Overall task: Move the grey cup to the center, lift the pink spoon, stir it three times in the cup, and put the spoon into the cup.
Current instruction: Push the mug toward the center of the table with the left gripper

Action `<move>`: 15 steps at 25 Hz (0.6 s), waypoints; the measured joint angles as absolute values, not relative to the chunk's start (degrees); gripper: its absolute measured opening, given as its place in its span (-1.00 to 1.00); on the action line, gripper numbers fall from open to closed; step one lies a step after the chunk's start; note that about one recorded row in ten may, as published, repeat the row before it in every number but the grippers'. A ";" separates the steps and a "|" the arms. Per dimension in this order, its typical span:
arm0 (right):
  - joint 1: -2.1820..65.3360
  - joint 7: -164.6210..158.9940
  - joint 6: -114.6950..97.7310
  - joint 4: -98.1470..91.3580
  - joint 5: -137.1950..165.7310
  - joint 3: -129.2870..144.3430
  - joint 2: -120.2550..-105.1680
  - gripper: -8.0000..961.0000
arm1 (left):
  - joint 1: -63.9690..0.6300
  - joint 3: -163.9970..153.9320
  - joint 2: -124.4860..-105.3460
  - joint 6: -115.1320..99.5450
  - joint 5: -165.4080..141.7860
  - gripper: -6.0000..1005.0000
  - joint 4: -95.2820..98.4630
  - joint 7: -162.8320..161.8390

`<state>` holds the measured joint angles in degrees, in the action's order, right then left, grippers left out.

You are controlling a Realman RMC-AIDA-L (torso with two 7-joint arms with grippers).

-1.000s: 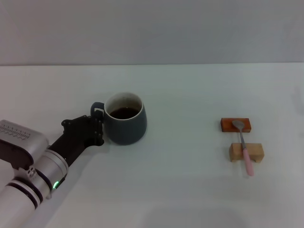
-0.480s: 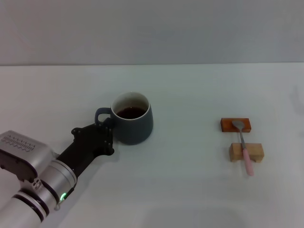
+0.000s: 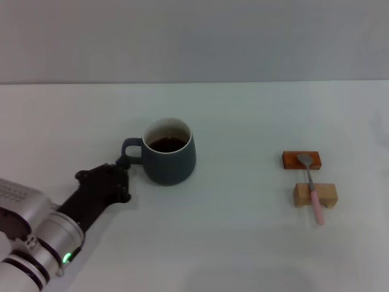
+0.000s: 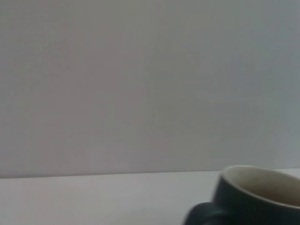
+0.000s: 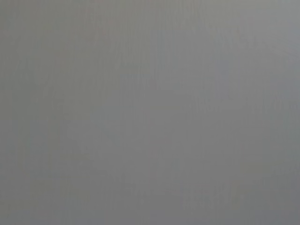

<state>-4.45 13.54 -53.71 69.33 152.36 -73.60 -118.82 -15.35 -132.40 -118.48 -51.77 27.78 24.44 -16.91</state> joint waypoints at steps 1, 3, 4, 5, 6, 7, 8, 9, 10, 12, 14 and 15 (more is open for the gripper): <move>-4.45 13.54 -53.71 69.33 152.36 -73.60 -118.82 0.59 | -15.35 -132.40 -118.48 -51.77 27.78 -0.99 24.44 -16.91; -4.66 13.54 -53.78 69.35 152.37 -73.25 -118.82 0.59 | -15.43 -130.72 -118.40 -51.70 27.79 -0.99 23.52 -16.91; -4.79 13.54 -53.87 69.38 152.37 -73.07 -118.82 0.59 | -15.60 -129.99 -118.37 -51.66 27.76 -0.99 23.09 -16.97; -5.02 13.54 -54.01 69.47 152.39 -72.88 -118.82 0.59 | -16.06 -128.98 -118.33 -51.62 27.72 -0.99 22.53 -17.07; -5.02 13.54 -54.01 69.47 152.39 -72.88 -118.82 0.59 | -16.55 -128.32 -118.31 -51.52 27.59 -0.99 22.01 -17.12; -5.30 13.54 -54.04 69.69 152.40 -72.86 -118.82 0.59 | -18.15 -127.22 -118.29 -51.16 27.57 -0.99 20.62 -17.16; -5.30 13.54 -54.04 69.69 152.40 -72.86 -118.82 0.59 | -18.15 -127.22 -118.29 -51.16 27.57 -0.99 20.62 -17.16; -5.51 13.54 -54.06 69.89 152.40 -72.86 -118.83 0.59 | -19.97 -126.57 -118.30 -50.41 27.69 -0.99 19.15 -17.44; -5.78 13.54 -54.06 70.17 152.40 -72.86 -118.83 0.59 | -19.97 -126.57 -118.30 -50.41 27.69 -0.99 19.15 -17.44; -6.29 13.54 -54.07 70.74 152.42 -72.96 -118.82 0.59 | -22.53 -126.01 -118.45 -49.06 27.48 -0.99 17.71 -17.94; -6.72 13.54 -54.08 71.26 152.46 -73.08 -118.82 0.59 | -23.25 -125.97 -118.54 -48.64 27.43 -0.99 17.50 -17.99; -6.89 13.54 -54.10 71.52 152.48 -73.13 -118.82 0.59 | -23.95 -125.99 -118.64 -48.26 27.34 -0.99 17.41 -18.01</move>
